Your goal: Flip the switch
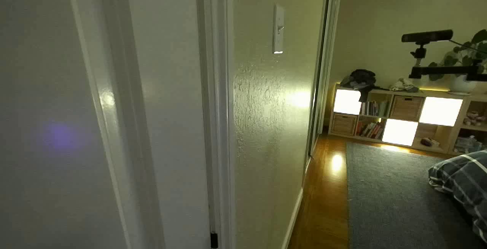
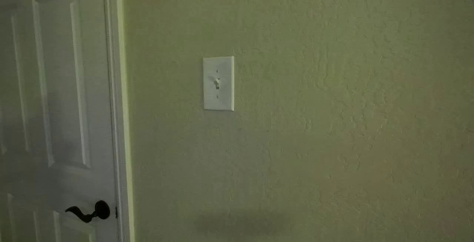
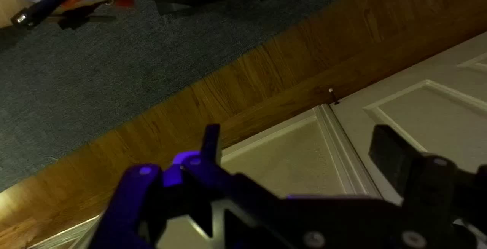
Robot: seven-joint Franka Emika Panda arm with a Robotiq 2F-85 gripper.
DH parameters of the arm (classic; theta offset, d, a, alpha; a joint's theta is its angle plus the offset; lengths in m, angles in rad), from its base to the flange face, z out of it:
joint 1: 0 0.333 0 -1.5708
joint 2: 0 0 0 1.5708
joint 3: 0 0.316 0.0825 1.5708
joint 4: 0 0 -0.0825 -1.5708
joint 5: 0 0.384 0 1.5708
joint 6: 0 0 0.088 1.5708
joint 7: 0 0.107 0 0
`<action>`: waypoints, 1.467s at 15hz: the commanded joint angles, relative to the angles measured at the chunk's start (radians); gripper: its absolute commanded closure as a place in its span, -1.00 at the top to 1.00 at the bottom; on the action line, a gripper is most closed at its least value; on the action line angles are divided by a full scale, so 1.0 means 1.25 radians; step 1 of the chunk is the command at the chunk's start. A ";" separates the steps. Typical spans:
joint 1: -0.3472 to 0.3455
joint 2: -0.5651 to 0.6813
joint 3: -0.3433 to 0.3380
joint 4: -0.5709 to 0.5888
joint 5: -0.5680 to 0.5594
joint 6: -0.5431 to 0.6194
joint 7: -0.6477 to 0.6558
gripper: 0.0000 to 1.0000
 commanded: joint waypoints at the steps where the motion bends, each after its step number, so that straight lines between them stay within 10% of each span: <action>1: 0.023 0.006 -0.022 0.000 -0.014 0.001 0.012 1.00; 22: -0.027 0.129 -0.117 0.046 -0.136 0.106 -0.110 1.00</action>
